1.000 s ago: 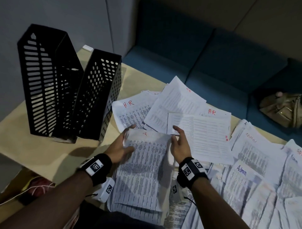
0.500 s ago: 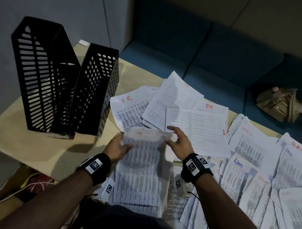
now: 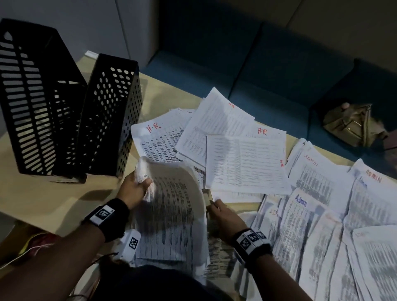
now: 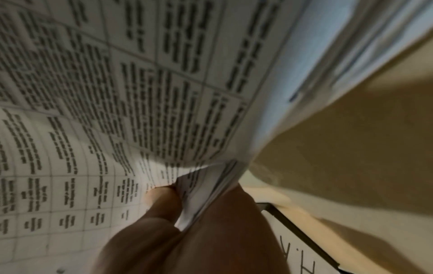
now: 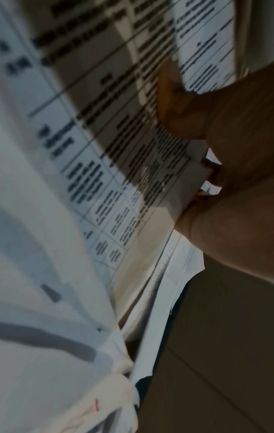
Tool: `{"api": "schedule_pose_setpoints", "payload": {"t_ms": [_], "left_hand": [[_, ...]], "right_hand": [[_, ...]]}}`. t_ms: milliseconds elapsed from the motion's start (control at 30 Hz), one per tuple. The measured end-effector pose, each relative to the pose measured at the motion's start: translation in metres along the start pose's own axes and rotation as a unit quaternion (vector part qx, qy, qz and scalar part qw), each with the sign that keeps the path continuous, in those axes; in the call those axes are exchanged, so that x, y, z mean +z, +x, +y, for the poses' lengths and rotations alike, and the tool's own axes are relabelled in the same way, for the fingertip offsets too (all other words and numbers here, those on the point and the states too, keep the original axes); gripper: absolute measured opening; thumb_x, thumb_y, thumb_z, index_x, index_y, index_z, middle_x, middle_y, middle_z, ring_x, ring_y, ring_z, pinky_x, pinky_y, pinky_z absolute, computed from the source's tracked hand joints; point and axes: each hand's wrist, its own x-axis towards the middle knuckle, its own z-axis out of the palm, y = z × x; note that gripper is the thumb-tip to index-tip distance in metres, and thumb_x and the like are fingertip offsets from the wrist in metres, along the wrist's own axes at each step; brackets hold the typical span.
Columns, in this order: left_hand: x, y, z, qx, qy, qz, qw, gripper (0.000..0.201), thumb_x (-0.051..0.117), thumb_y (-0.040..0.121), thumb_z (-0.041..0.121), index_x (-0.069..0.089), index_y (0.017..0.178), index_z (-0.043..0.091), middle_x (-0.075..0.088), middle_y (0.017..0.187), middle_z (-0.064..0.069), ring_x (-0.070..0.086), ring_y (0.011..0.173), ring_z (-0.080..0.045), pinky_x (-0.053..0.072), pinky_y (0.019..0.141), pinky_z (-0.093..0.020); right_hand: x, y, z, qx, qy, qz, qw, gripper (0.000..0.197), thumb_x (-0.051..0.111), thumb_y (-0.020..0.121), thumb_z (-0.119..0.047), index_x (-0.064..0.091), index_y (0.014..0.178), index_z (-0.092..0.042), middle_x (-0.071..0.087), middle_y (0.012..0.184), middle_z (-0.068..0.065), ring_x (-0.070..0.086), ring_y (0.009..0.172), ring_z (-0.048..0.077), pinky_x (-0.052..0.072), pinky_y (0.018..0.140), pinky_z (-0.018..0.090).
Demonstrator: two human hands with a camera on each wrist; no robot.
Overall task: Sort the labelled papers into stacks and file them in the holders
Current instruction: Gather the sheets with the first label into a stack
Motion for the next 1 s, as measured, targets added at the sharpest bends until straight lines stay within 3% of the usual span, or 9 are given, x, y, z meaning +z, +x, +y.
{"api": "schedule_pose_setpoints", "payload": {"t_ms": [100, 267, 433, 500, 600, 767, 833, 933, 1000], "left_hand": [[-0.002, -0.002, 0.004, -0.002, 0.003, 0.009, 1.0, 0.016, 0.063, 0.091, 0.012, 0.06, 0.104, 0.002, 0.066, 0.09, -0.016, 0.06, 0.073, -0.025, 0.045, 0.069, -0.031], [-0.009, 0.004, 0.008, 0.003, -0.021, 0.04, 0.999, 0.026, 0.062, 0.092, 0.014, 0.06, 0.114, 0.002, 0.065, 0.098, -0.014, 0.062, 0.091, -0.029, 0.046, 0.085, -0.034], [-0.011, 0.008, 0.007, 0.0, -0.019, 0.063, 0.998, 0.039, 0.063, 0.091, 0.022, 0.053, 0.124, 0.003, 0.062, 0.12, -0.026, 0.058, 0.111, -0.046, 0.046, 0.095, -0.056], [-0.009, 0.007, 0.007, -0.006, -0.002, 0.055, 0.998, 0.04, 0.062, 0.092, 0.02, 0.052, 0.127, 0.005, 0.059, 0.122, -0.031, 0.053, 0.113, -0.052, 0.043, 0.094, -0.061], [-0.004, 0.007, 0.005, -0.006, 0.019, 0.056, 0.998, 0.042, 0.058, 0.095, 0.012, 0.048, 0.134, 0.002, 0.061, 0.124, -0.02, 0.055, 0.117, -0.038, 0.041, 0.102, -0.045], [-0.002, 0.01, -0.004, -0.034, 0.017, 0.042, 0.998, 0.043, 0.054, 0.096, 0.01, 0.047, 0.138, 0.013, 0.06, 0.129, -0.013, 0.057, 0.111, -0.029, 0.042, 0.095, -0.034], [-0.001, 0.012, -0.008, -0.038, 0.008, 0.03, 0.999, 0.048, 0.053, 0.097, 0.013, 0.041, 0.143, 0.019, 0.054, 0.138, -0.01, 0.052, 0.121, -0.03, 0.04, 0.102, -0.039], [0.0, 0.015, -0.009, -0.026, 0.026, 0.026, 0.999, 0.051, 0.051, 0.097, 0.014, 0.037, 0.145, 0.024, 0.047, 0.143, -0.008, 0.044, 0.13, -0.033, 0.034, 0.107, -0.04], [0.002, 0.018, -0.011, -0.017, 0.058, 0.035, 0.998, 0.046, 0.05, 0.098, 0.014, 0.041, 0.142, 0.022, 0.053, 0.135, -0.013, 0.053, 0.115, -0.034, 0.041, 0.098, -0.037]], "right_hand": [[-0.02, 0.001, -0.006, 0.023, -0.016, -0.049, 0.998, 0.018, 0.063, 0.086, -0.022, 0.062, 0.103, -0.02, 0.064, 0.109, 0.004, 0.061, 0.094, 0.024, 0.048, 0.076, 0.033], [-0.086, 0.003, 0.005, 0.103, 0.13, 0.06, 0.984, 0.016, 0.064, 0.085, -0.022, 0.068, 0.099, -0.016, 0.069, 0.1, 0.005, 0.065, 0.094, 0.021, 0.046, 0.069, 0.022], [-0.156, 0.004, 0.043, 0.222, 0.374, 0.299, 0.849, 0.029, 0.074, 0.082, -0.032, 0.057, 0.062, -0.018, 0.06, 0.059, 0.0, 0.055, 0.052, 0.017, 0.039, 0.051, 0.023], [-0.161, 0.009, 0.061, 0.258, 0.406, 0.376, 0.792, 0.033, 0.073, 0.081, -0.038, 0.056, 0.064, -0.015, 0.063, 0.066, 0.006, 0.058, 0.061, 0.023, 0.046, 0.058, 0.029], [-0.14, 0.021, 0.081, 0.332, 0.455, 0.393, 0.727, 0.045, 0.074, 0.079, -0.039, 0.064, 0.107, -0.005, 0.067, 0.107, 0.016, 0.064, 0.097, 0.033, 0.052, 0.084, 0.04], [-0.088, 0.033, 0.088, 0.417, 0.423, 0.35, 0.725, 0.065, 0.079, 0.065, -0.028, 0.052, 0.118, 0.0, 0.061, 0.119, 0.019, 0.061, 0.104, 0.035, 0.052, 0.088, 0.043], [-0.084, 0.037, 0.083, 0.451, 0.306, 0.39, 0.742, 0.078, 0.078, 0.064, -0.008, 0.038, 0.131, -0.002, 0.041, 0.137, 0.022, 0.046, 0.119, 0.039, 0.044, 0.097, 0.045], [-0.095, 0.045, 0.074, 0.324, 0.116, 0.424, 0.837, 0.085, 0.073, 0.064, 0.0, 0.035, 0.139, -0.014, 0.027, 0.149, 0.015, 0.032, 0.134, 0.035, 0.033, 0.108, 0.044], [-0.1, 0.055, 0.07, 0.16, -0.008, 0.311, 0.937, 0.077, 0.074, 0.072, -0.011, 0.04, 0.14, -0.021, 0.029, 0.153, 0.009, 0.032, 0.137, 0.029, 0.028, 0.112, 0.043]]}}
